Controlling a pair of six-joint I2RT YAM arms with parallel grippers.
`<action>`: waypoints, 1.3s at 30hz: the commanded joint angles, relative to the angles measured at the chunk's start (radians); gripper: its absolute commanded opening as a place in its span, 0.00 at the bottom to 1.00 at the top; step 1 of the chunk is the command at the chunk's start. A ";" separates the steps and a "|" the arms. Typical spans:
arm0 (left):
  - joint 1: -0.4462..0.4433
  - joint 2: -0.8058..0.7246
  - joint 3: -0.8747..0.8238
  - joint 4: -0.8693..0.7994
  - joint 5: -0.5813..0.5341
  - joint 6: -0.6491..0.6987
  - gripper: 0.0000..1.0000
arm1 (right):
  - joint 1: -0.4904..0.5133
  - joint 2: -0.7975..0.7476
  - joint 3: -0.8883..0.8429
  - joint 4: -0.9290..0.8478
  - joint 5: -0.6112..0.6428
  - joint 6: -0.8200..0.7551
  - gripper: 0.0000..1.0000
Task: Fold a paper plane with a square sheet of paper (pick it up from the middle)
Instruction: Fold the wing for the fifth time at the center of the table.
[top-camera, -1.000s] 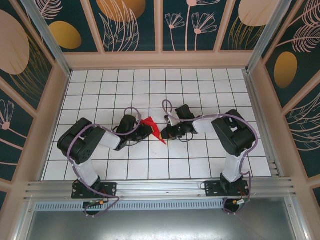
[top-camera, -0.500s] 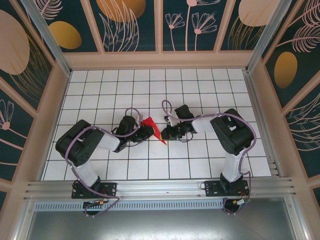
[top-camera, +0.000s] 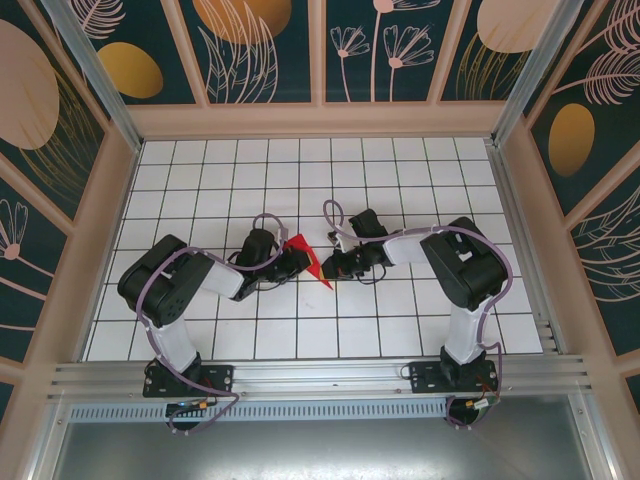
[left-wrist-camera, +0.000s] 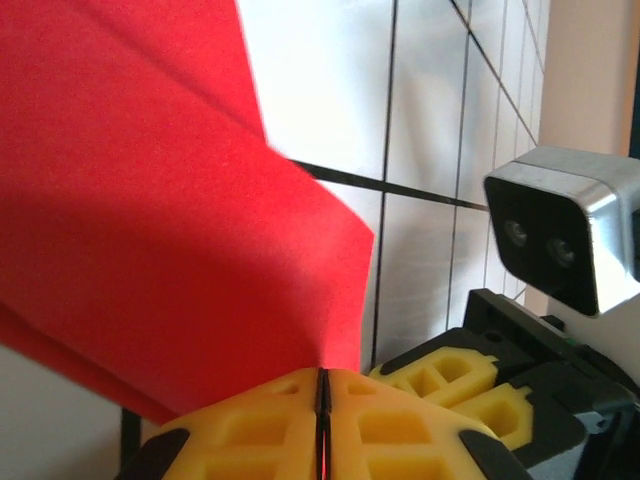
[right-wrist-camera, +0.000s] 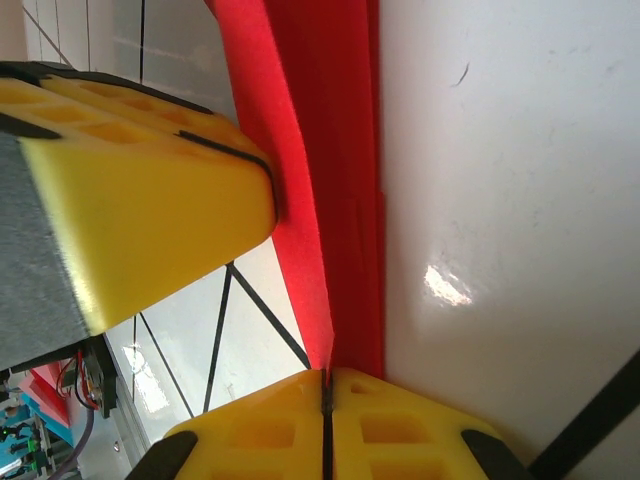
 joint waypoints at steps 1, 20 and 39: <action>-0.004 0.017 0.018 -0.088 -0.041 0.012 0.12 | 0.007 0.026 0.015 -0.033 0.047 -0.029 0.10; -0.004 0.042 0.018 -0.160 -0.083 0.023 0.10 | 0.007 -0.044 -0.039 -0.082 0.056 -0.047 0.15; -0.005 0.043 0.025 -0.180 -0.091 0.025 0.09 | 0.072 -0.176 0.028 -0.113 0.252 -0.003 0.16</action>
